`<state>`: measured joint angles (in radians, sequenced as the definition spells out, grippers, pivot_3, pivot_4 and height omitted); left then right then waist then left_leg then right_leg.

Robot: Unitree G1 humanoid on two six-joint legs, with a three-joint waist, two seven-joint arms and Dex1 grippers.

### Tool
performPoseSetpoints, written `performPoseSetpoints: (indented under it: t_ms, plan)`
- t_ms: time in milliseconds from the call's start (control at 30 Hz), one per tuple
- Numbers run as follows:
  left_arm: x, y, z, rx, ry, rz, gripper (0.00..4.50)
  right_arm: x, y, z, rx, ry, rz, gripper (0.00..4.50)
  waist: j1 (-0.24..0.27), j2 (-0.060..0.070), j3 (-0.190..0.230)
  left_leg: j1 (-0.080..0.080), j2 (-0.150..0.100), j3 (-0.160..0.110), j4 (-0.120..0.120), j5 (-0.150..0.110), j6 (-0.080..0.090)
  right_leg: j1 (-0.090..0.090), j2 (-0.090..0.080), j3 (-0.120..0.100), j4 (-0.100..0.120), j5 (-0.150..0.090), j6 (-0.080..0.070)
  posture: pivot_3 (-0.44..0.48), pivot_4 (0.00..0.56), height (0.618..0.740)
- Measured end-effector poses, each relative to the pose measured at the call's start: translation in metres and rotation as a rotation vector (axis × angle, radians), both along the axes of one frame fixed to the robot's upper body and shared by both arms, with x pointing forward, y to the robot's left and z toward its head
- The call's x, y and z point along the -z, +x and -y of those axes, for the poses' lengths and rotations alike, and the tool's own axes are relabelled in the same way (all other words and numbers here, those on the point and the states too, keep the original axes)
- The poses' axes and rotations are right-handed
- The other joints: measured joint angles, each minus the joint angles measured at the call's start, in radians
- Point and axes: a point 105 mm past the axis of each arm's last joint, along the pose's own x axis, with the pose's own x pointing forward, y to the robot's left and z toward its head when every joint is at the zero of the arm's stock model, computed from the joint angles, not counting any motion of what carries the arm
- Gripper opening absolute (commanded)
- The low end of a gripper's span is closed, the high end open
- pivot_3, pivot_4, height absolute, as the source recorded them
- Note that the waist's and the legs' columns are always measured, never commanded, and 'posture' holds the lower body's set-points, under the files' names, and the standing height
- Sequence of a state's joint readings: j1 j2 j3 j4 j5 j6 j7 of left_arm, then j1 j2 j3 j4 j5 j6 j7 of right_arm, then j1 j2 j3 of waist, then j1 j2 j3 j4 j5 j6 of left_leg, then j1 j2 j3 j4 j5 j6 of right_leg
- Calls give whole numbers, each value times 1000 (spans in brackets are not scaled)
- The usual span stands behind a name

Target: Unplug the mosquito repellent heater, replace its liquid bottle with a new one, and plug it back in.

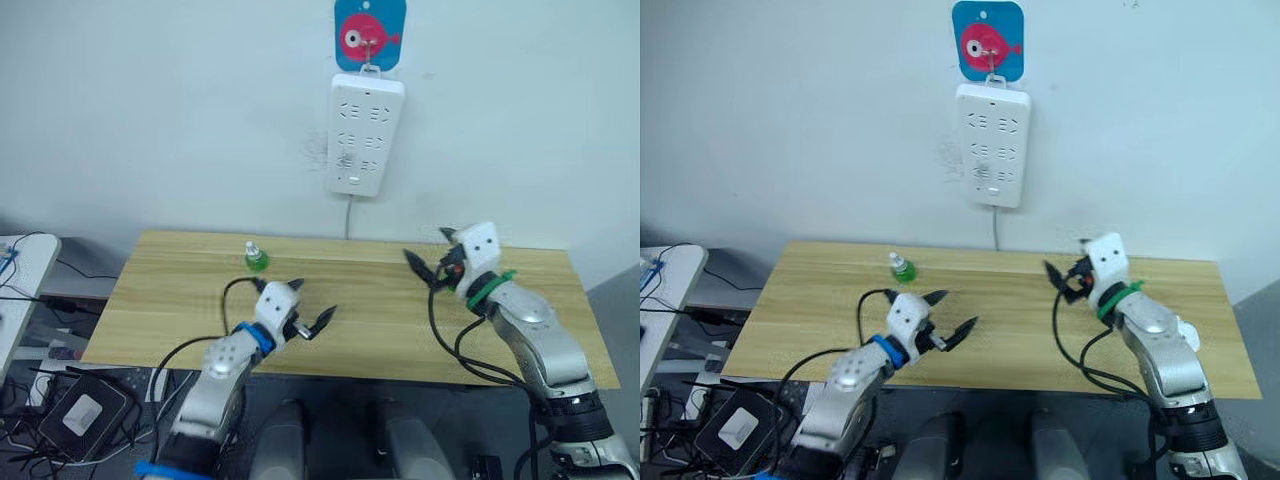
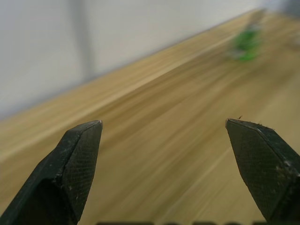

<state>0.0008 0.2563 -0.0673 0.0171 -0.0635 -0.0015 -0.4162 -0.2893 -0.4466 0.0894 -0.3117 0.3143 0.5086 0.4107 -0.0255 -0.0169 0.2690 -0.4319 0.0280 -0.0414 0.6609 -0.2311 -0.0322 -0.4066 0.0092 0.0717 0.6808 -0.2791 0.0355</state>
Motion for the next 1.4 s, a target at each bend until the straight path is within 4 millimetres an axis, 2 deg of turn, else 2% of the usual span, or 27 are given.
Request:
performPoseSetpoints:
  t_ms: [167,267,433,633,867,1000,1100,1200,1367,1400]
  plan:
    - [22,6,-50,-386,-10,4,4500,-11,-19,-53,-273,-92,-19,4465,9,-1,7,0,-2,1,1,0,0,0,-2,-2,-1,-1,2,93,327,740]
    - [27,17,-55,-457,-31,12,4500,-26,-25,-77,-347,-54,-3,4465,21,-3,19,0,-2,0,1,0,0,0,-1,-2,-1,-1,1,85,349,740]
    - [25,35,-54,-505,-71,38,4500,-41,-39,-99,-484,-91,-1,4465,24,-6,36,-1,-3,0,0,0,0,0,-2,-4,-1,0,0,60,373,740]
    - [24,58,-54,-527,-100,48,4500,-52,-46,-109,-546,-127,-21,4465,22,-6,55,-1,-3,-2,0,0,0,0,-2,-6,0,0,0,0,391,740]
    - [12,87,-49,-513,-104,74,4500,-61,-50,-106,-527,-114,-56,4465,12,-7,62,-1,-3,-2,0,0,0,0,-2,-7,0,0,0,-54,388,740]
    - [4,103,-56,-533,-91,67,4500,-68,-48,-107,-502,-101,-59,4465,-10,-7,64,-1,-3,-2,0,1,-1,0,-2,-7,0,-1,3,-68,383,740]
    - [2,107,-57,-539,-100,65,4500,-72,-46,-104,-476,-99,-51,4465,-19,-8,64,-1,-3,-2,-1,1,-1,0,-2,-7,-1,0,2,-72,374,740]
    - [3,108,-56,-531,-119,60,3961,-72,-46,-102,-465,-104,-57,4500,-22,-8,64,-2,-3,-2,-2,0,-1,-1,-2,-7,-1,0,1,-72,374,740]
    - [5,107,-51,-531,-146,56,2389,-72,-47,-102,-463,-106,-57,4500,-28,-8,64,-2,-3,-2,-2,1,-2,-1,-3,-7,-1,-1,2,-60,367,740]
    - [5,107,-51,-532,-146,57,2206,-72,-47,-102,-462,-106,-57,4500,-30,-8,64,-2,-3,-2,-2,1,-2,-1,-2,-7,-1,-1,3,-55,367,740]
